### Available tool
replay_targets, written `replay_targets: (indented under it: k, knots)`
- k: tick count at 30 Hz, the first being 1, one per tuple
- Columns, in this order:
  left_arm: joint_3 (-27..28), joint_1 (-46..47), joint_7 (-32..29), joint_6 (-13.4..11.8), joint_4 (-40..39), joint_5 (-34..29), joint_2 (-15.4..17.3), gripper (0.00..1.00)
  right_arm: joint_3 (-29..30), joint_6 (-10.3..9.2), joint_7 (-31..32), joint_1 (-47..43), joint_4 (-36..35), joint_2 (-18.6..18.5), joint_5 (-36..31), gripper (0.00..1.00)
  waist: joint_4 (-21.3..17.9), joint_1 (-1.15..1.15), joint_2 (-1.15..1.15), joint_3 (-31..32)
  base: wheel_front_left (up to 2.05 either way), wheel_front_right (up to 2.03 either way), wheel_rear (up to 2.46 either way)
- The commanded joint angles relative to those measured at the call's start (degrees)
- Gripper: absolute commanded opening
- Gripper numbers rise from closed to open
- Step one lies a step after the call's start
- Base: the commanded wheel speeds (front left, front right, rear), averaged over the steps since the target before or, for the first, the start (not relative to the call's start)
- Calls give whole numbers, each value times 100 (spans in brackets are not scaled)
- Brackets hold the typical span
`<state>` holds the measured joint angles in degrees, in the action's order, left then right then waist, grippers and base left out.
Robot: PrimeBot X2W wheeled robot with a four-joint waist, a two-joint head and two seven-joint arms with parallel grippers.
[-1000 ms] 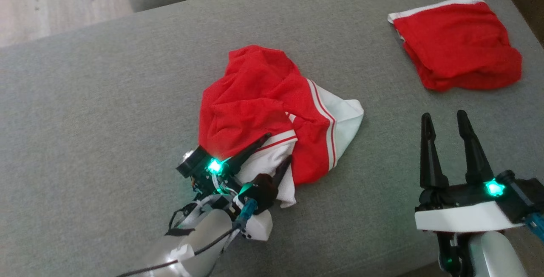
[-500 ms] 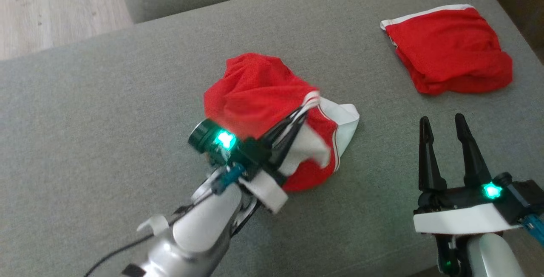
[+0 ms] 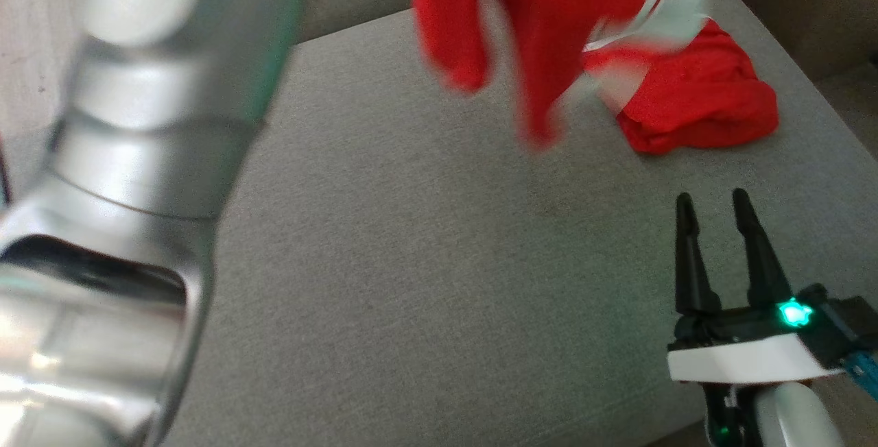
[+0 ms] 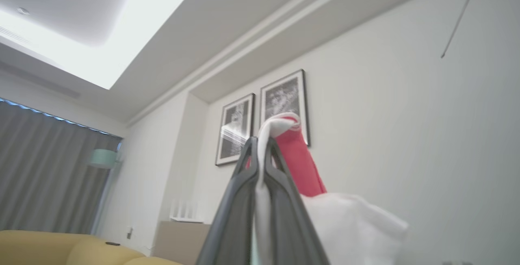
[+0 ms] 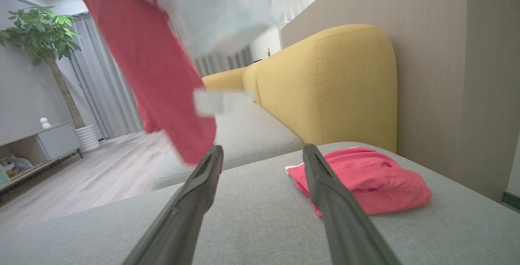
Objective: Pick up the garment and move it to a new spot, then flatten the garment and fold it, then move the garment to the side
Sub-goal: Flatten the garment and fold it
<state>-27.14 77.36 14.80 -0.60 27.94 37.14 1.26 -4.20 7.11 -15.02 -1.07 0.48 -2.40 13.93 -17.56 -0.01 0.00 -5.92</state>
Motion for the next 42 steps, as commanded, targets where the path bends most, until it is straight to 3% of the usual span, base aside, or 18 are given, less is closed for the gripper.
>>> replay_targets:
  k: [1,5,11,14,18,19,20,21,24,29,32,33,36,38,42]
  knots:
    - [344,-143,19,-69,-7,53,327,0,-70,37,2,33,-228,-48,43,100,77,1,0,2,0,0,0]
    - [877,-1309,19,-144,61,216,723,0,126,37,2,-67,-285,-48,-11,100,387,1,0,-9,0,0,0]
    - [1478,-4350,19,-227,-98,241,968,0,348,37,2,-46,-417,-48,-51,100,917,1,0,-274,0,0,0]
    - [1675,-5364,19,-194,-196,-59,847,0,387,37,2,14,-445,-48,-116,100,1140,1,0,-392,0,0,0]
    - [1812,-5905,19,-17,-201,-350,645,0,401,37,2,82,-456,-48,-190,100,1356,1,0,-475,0,0,0]
    - [1826,-5947,19,10,-200,-423,617,0,396,37,2,91,-452,-48,-203,100,1389,1,0,-484,0,0,0]
    - [1846,-5969,19,24,-217,-516,608,71,381,37,2,101,-445,-48,-215,100,1408,1,0,-486,0,0,0]
    - [1847,-5981,19,20,-235,-632,621,100,369,37,2,107,-439,-48,-225,100,1419,1,0,-487,0,0,0]
    - [1744,-5954,19,-44,-458,-1162,862,100,306,37,2,137,-429,-48,-237,100,1380,1,0,-507,0,0,0]
    - [1536,-5448,-574,-203,-1238,-1917,1711,100,281,37,2,212,-445,-48,-222,100,1248,1,0,-619,0,0,0]
    - [1397,-4798,-1302,124,-1924,-2024,2137,100,214,37,2,283,-457,-48,-231,100,1138,1,0,-743,0,0,0]
    - [1397,-4798,-1302,124,-1924,-2024,2137,100,214,37,2,283,-457,-48,-231,100,1138,1,0,-743,0,0,0]
    - [1000,-4000,-2218,566,-2407,-2034,2381,100,142,37,2,398,-466,-48,-235,100,985,1,0,-924,0,0,0]
    - [573,-3441,-2940,741,-2502,-1756,2373,100,80,37,2,496,-473,-48,-237,100,862,1,0,-1059,0,0,0]
    - [-742,-2186,-4289,804,-2372,-1040,2481,100,-53,37,2,704,-484,-48,-179,100,533,1,0,-1372,0,0,0]
